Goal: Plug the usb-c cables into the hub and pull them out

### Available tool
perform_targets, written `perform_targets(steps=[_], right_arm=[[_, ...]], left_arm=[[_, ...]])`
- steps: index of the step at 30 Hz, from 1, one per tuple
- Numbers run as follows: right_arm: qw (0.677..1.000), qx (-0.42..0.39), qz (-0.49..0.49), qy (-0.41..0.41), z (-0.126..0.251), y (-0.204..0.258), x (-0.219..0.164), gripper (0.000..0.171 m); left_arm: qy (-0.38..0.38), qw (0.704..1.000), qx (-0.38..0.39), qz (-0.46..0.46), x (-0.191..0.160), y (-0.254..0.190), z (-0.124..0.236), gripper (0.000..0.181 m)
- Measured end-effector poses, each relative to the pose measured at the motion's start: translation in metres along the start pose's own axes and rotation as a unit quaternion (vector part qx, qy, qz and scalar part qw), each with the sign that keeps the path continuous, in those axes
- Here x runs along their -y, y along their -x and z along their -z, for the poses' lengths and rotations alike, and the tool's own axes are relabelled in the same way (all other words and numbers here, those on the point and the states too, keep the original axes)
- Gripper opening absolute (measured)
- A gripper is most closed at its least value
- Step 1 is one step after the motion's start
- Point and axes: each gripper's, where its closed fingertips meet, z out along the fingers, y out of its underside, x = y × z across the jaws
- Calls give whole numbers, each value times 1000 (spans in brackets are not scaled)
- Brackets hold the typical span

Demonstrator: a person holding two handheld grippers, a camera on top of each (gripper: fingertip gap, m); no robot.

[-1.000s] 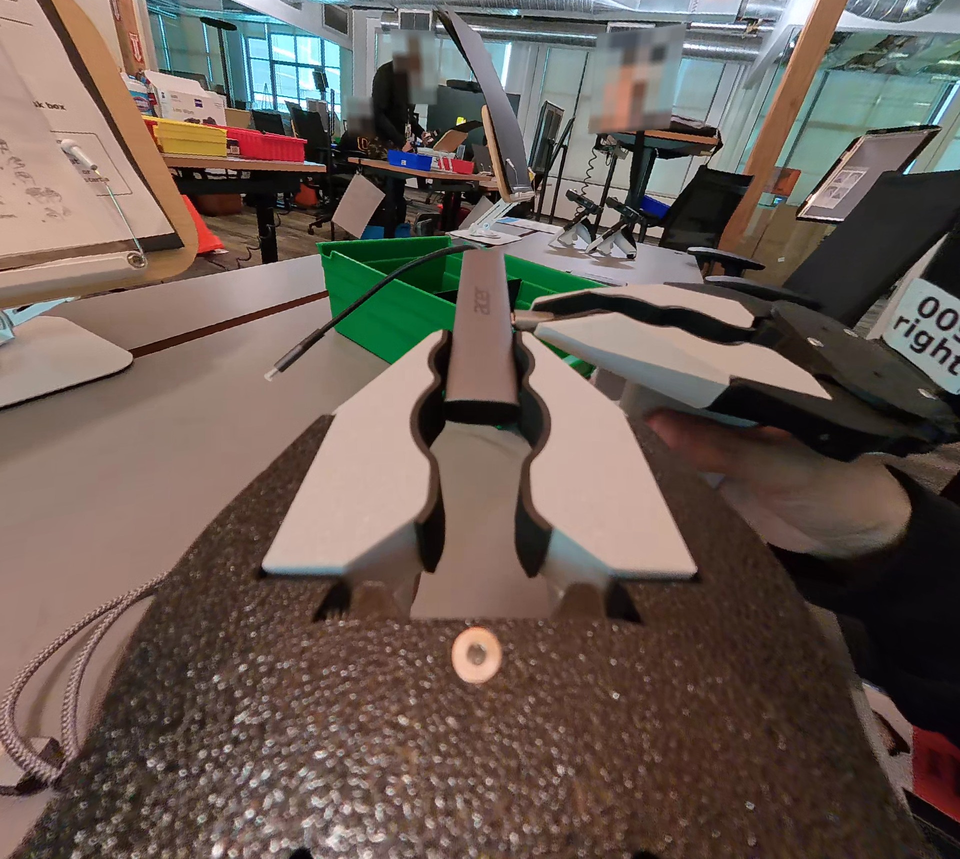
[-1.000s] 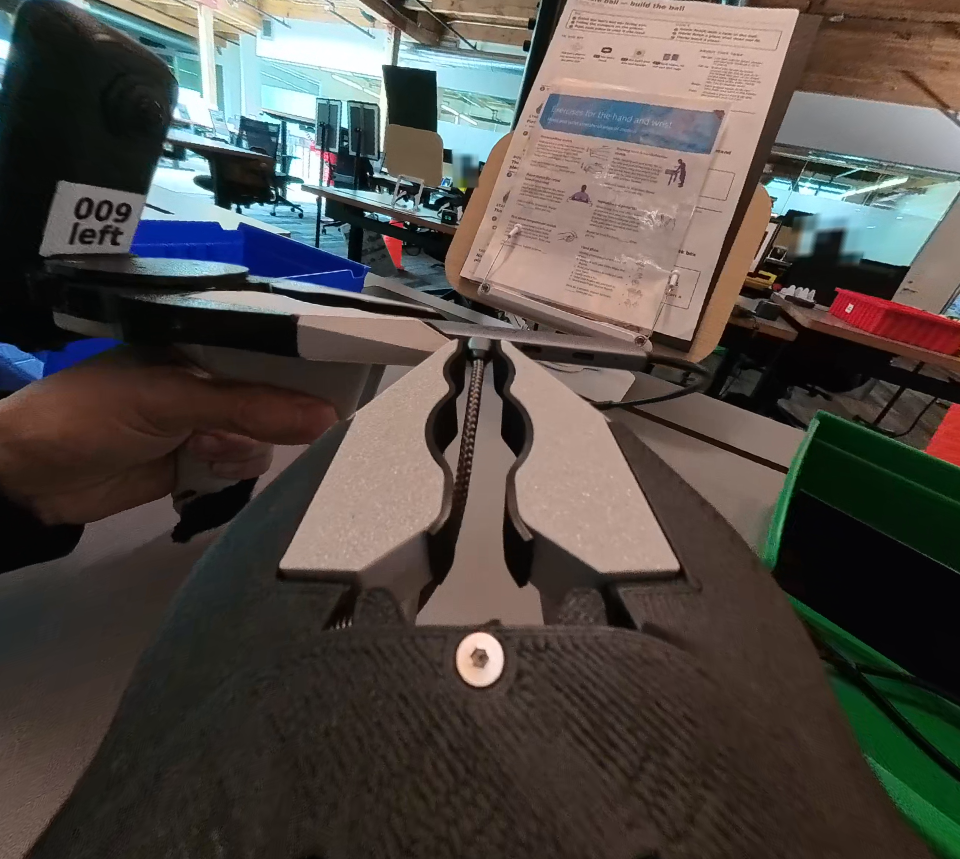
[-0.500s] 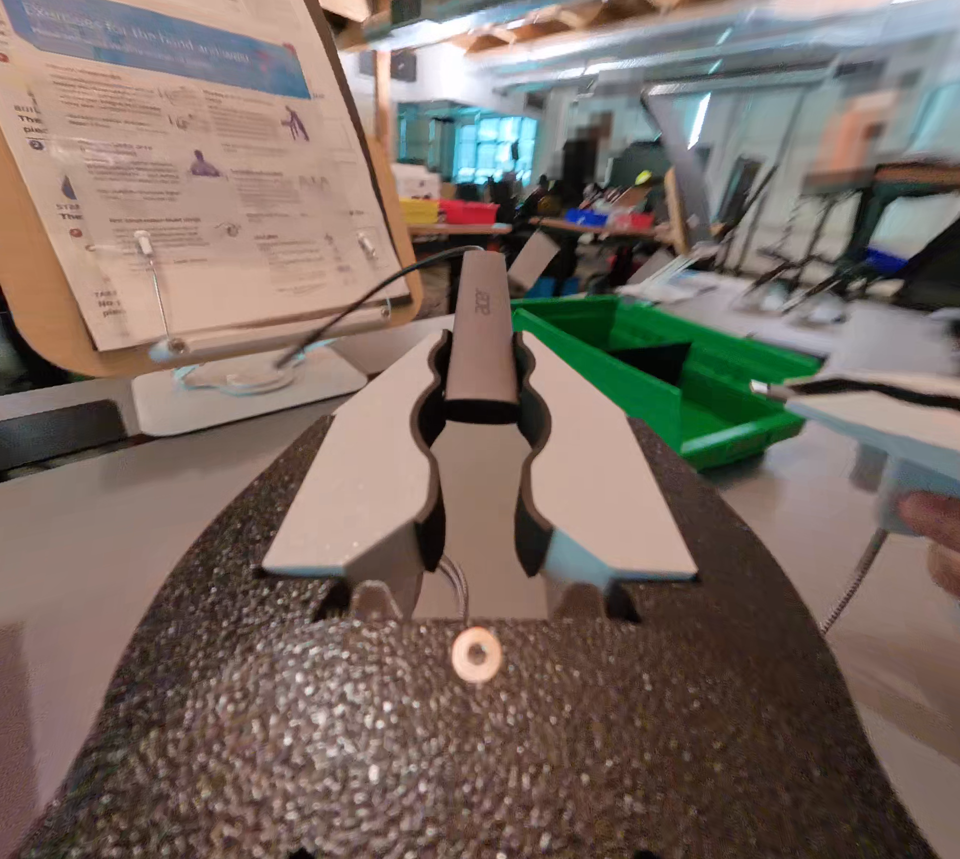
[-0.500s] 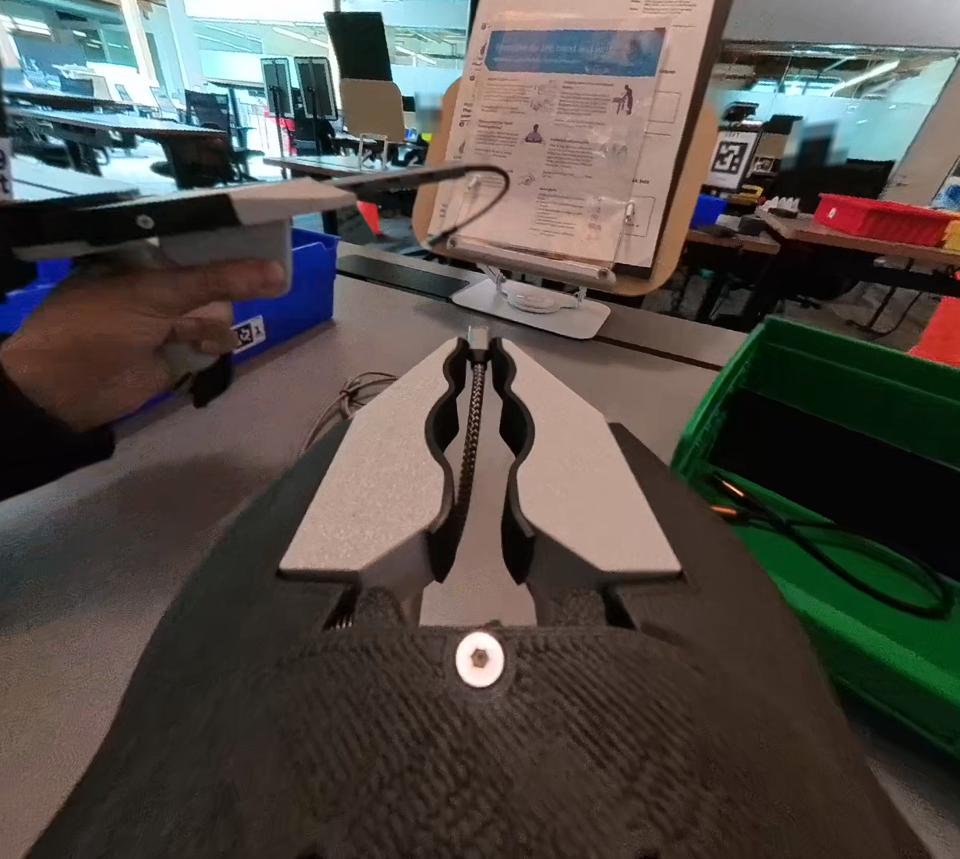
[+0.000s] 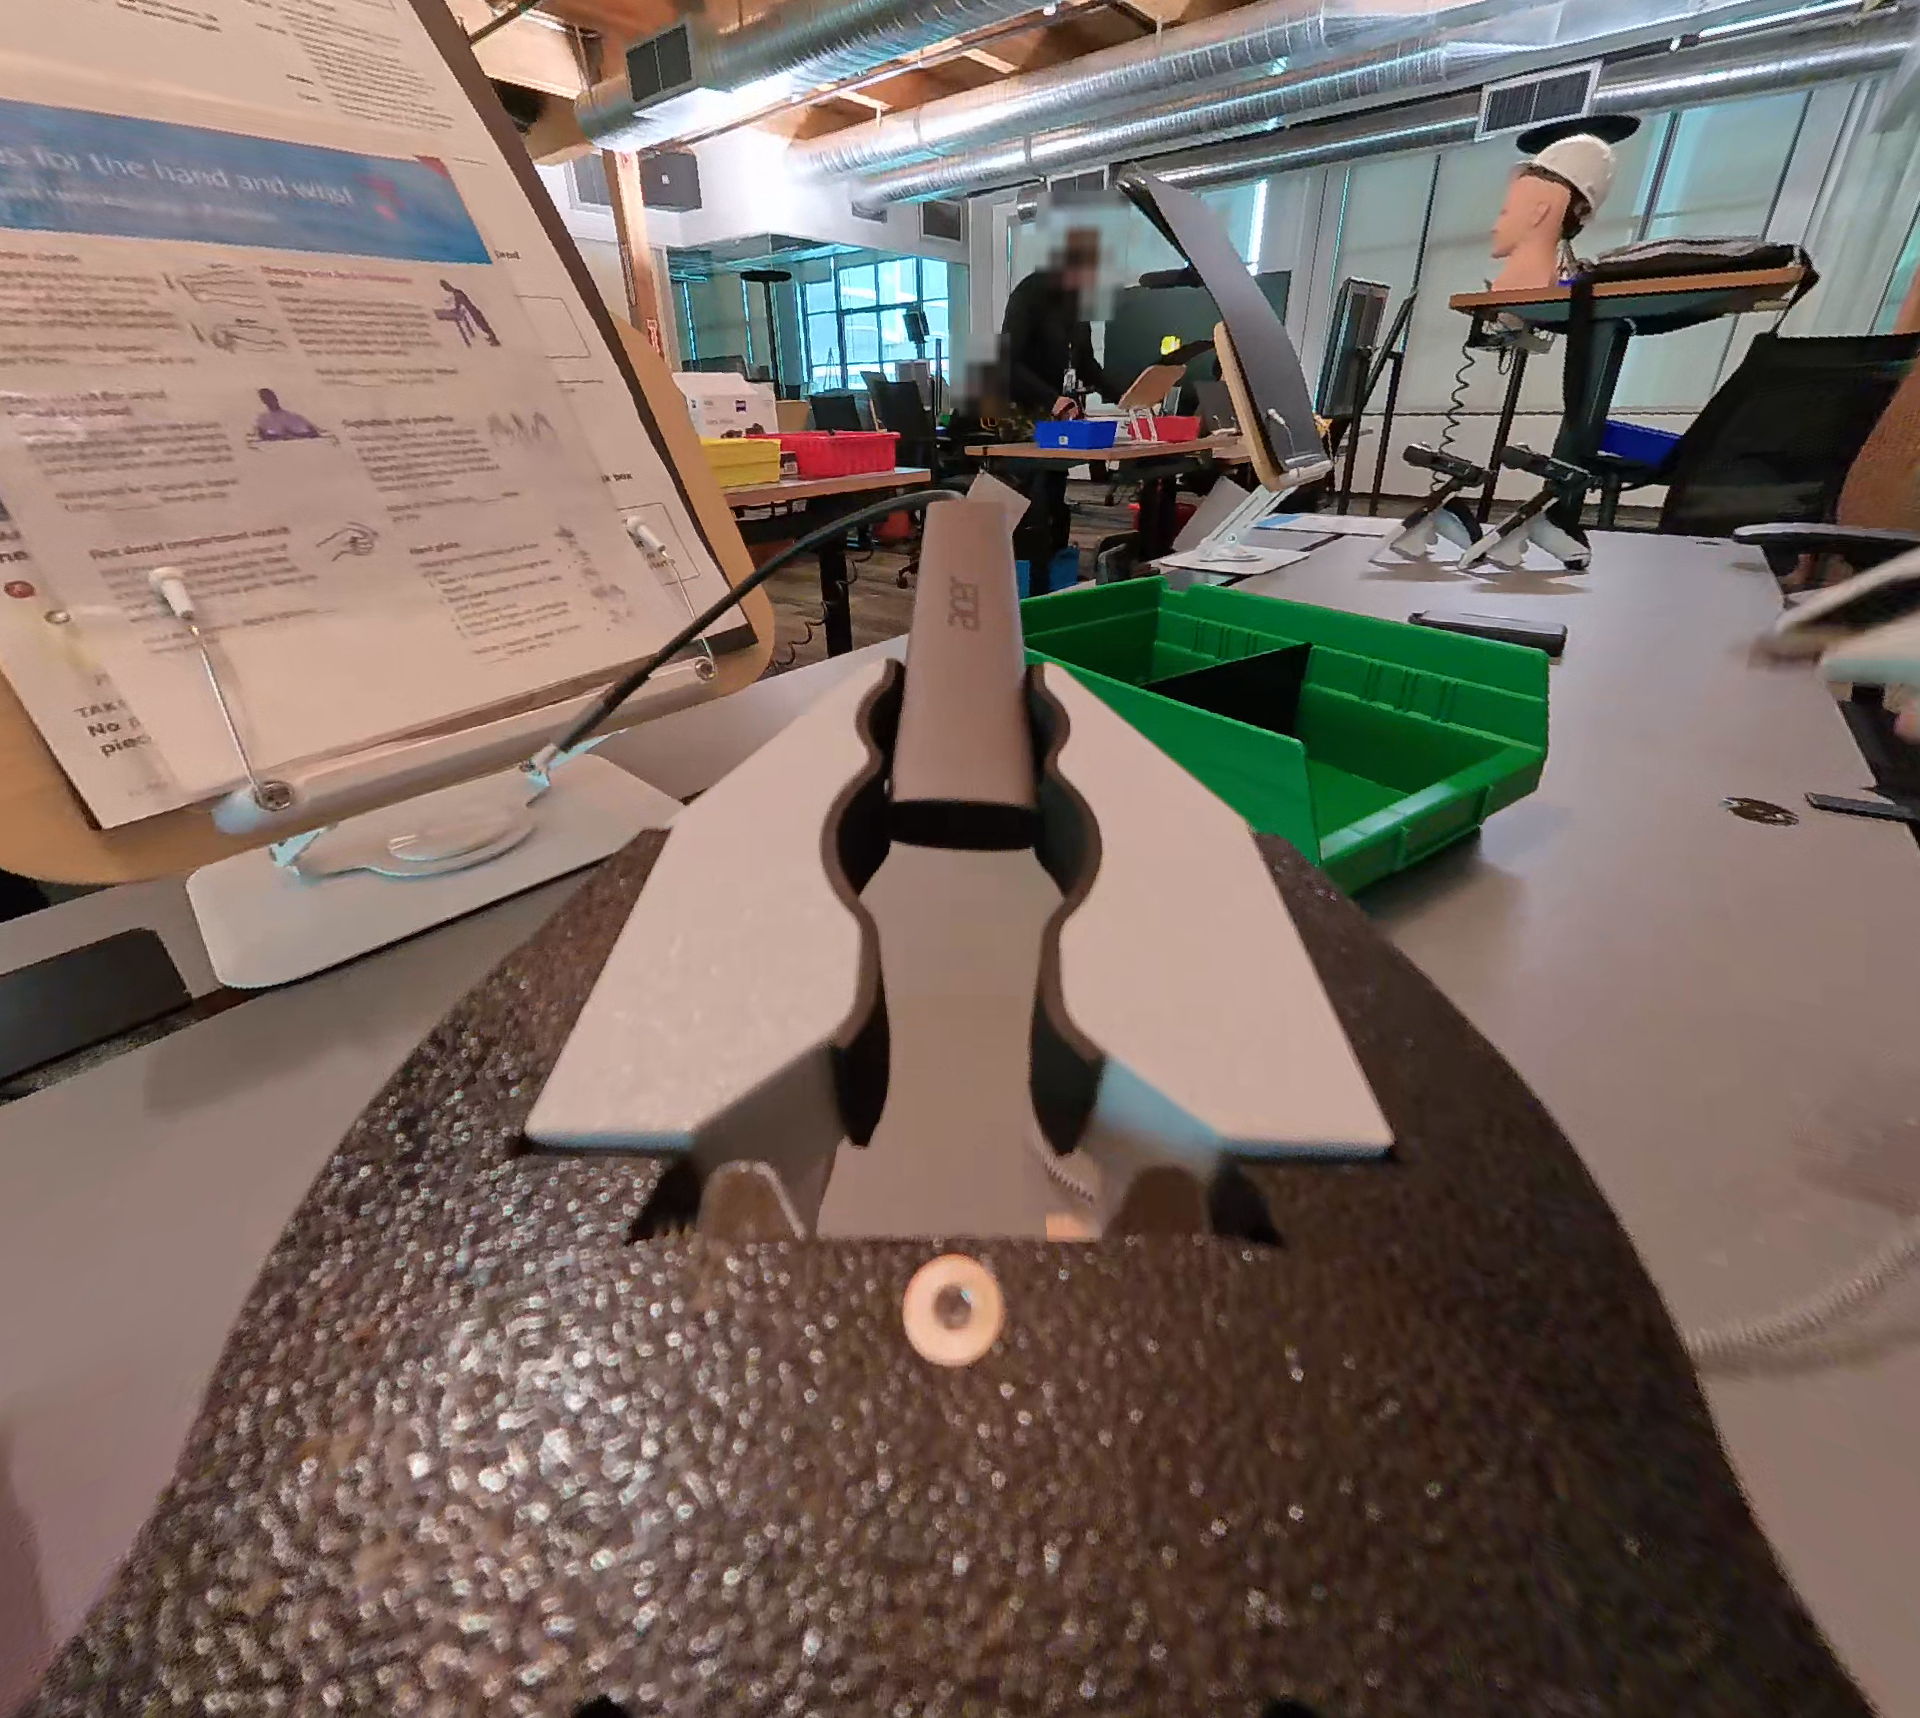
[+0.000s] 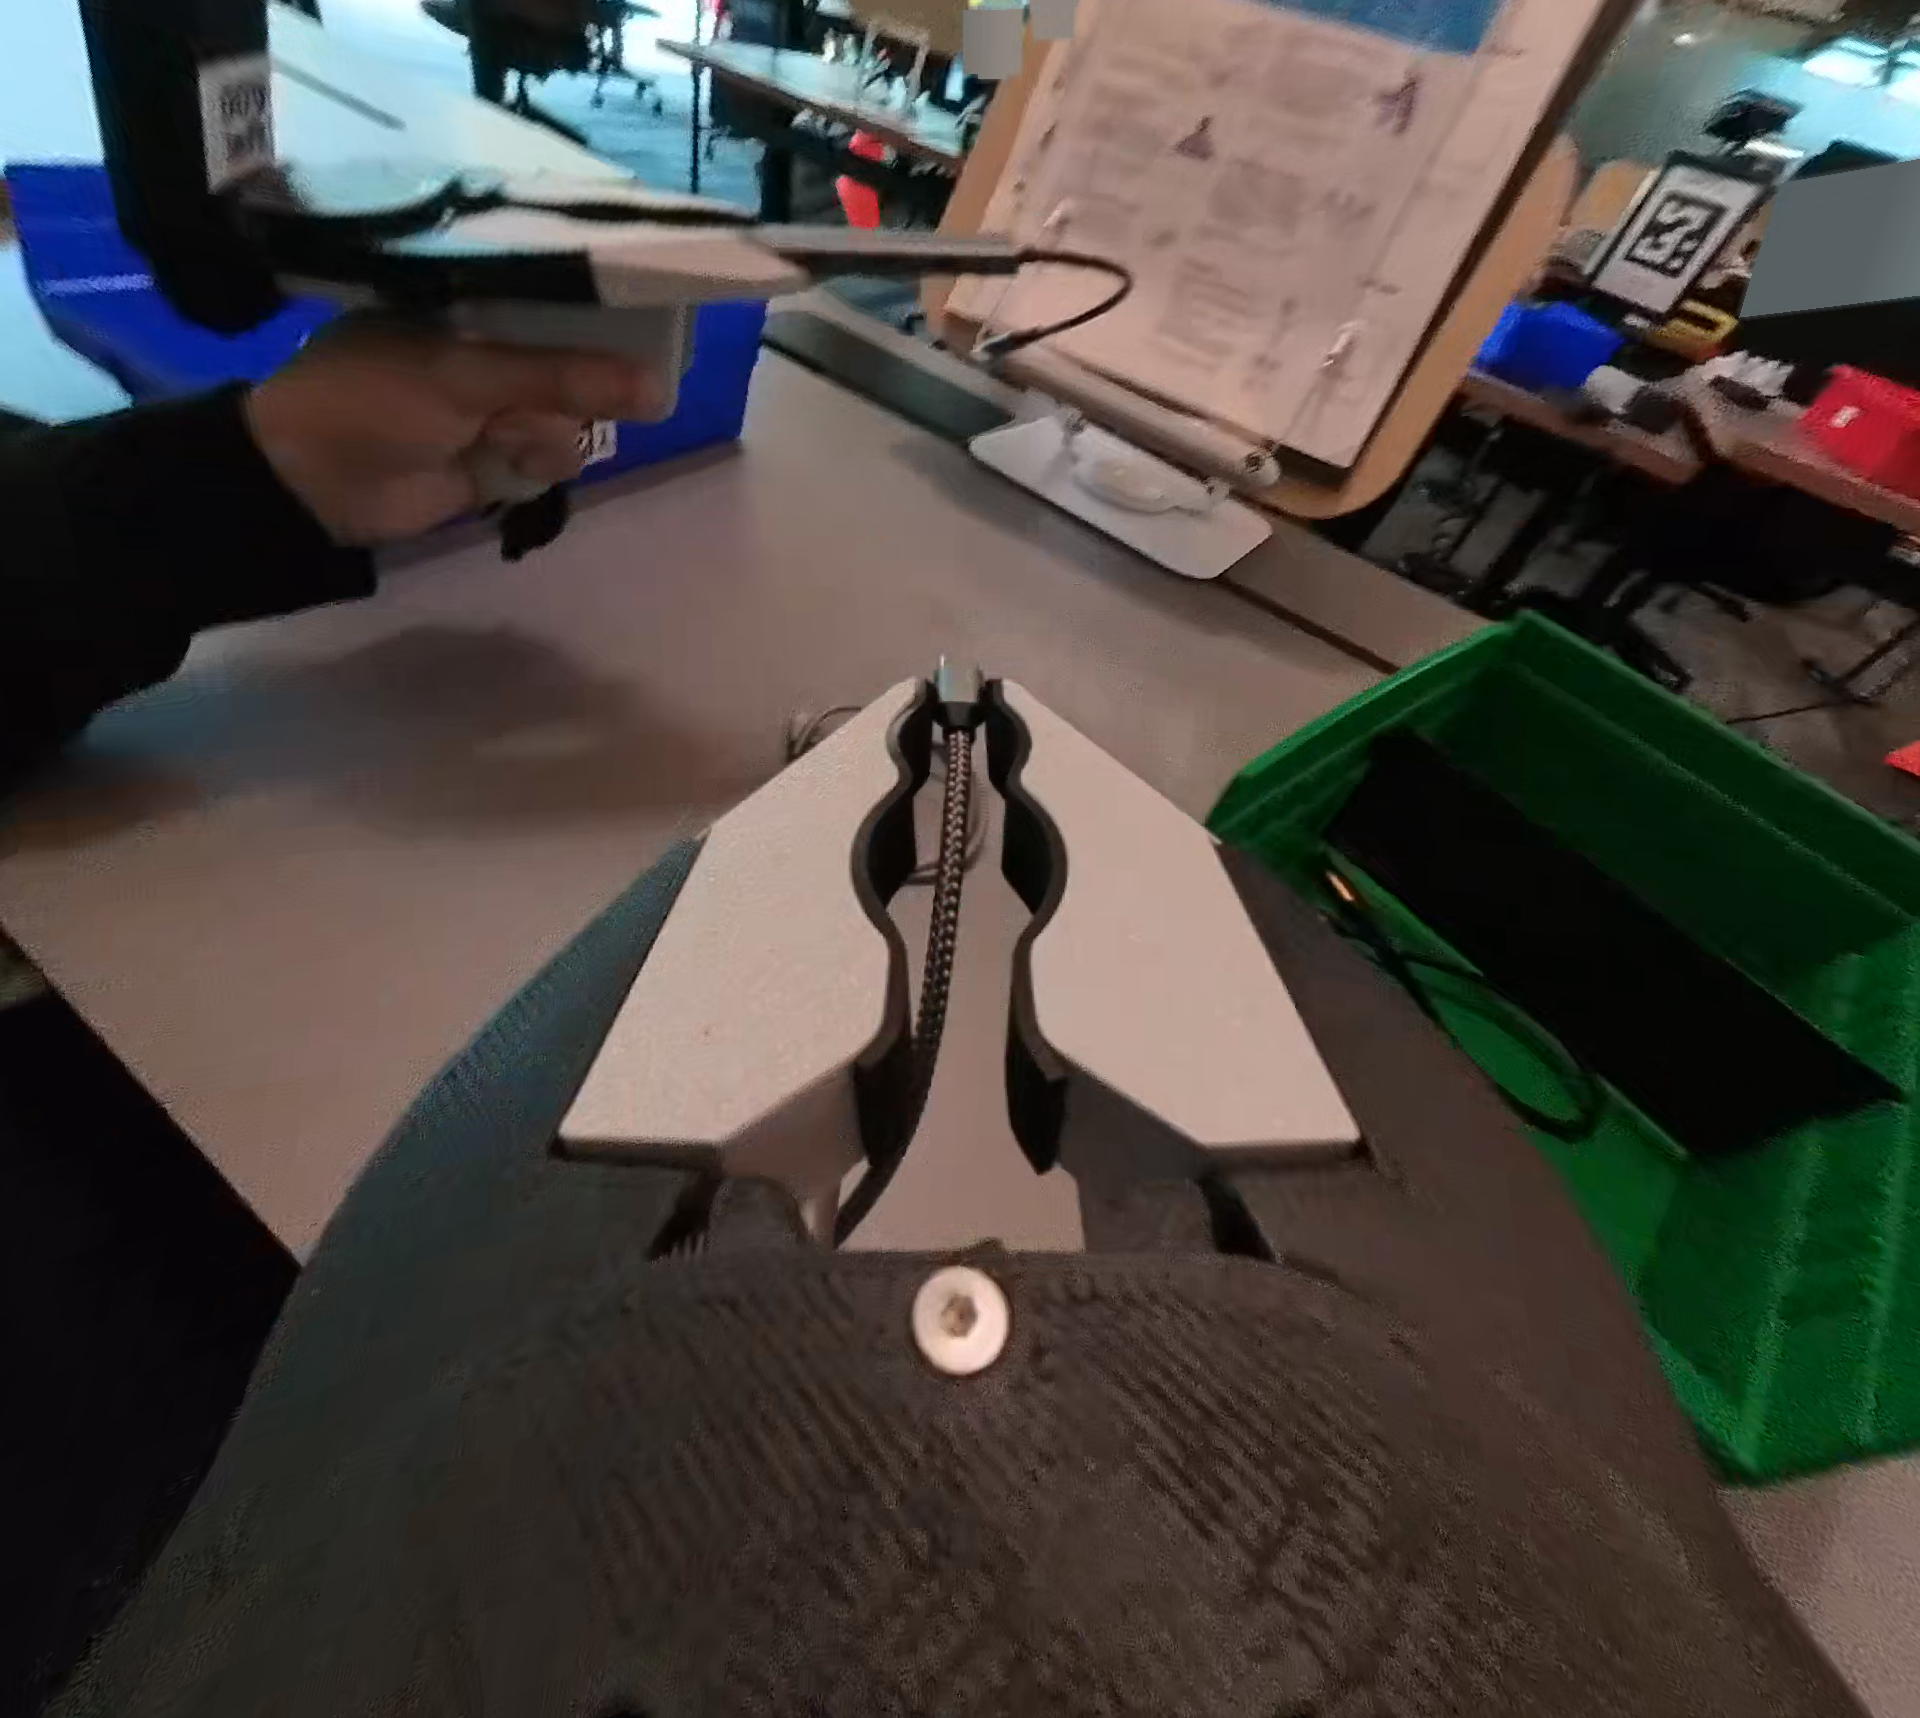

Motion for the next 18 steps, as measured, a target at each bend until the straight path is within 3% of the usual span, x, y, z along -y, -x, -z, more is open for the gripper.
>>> perform_targets(steps=[5, 9, 14, 18], right_arm=[[990, 65, 28, 124, -64, 41, -49, 9], [978, 90, -26, 186, -105, 49, -74, 11], [965, 70, -97, 235, -143, 50, -101, 36], [953, 38, -86, 289, -161, 48, -122, 57]], left_arm=[[6, 1000, -15, 15, -6, -3, -2, 21], [9, 999, -22, 25, -8, -4, -2, 21], [13, 999, -25, 30, -9, -4, -3, 22], [13, 999, -28, 36, -9, -5, -3, 22]])
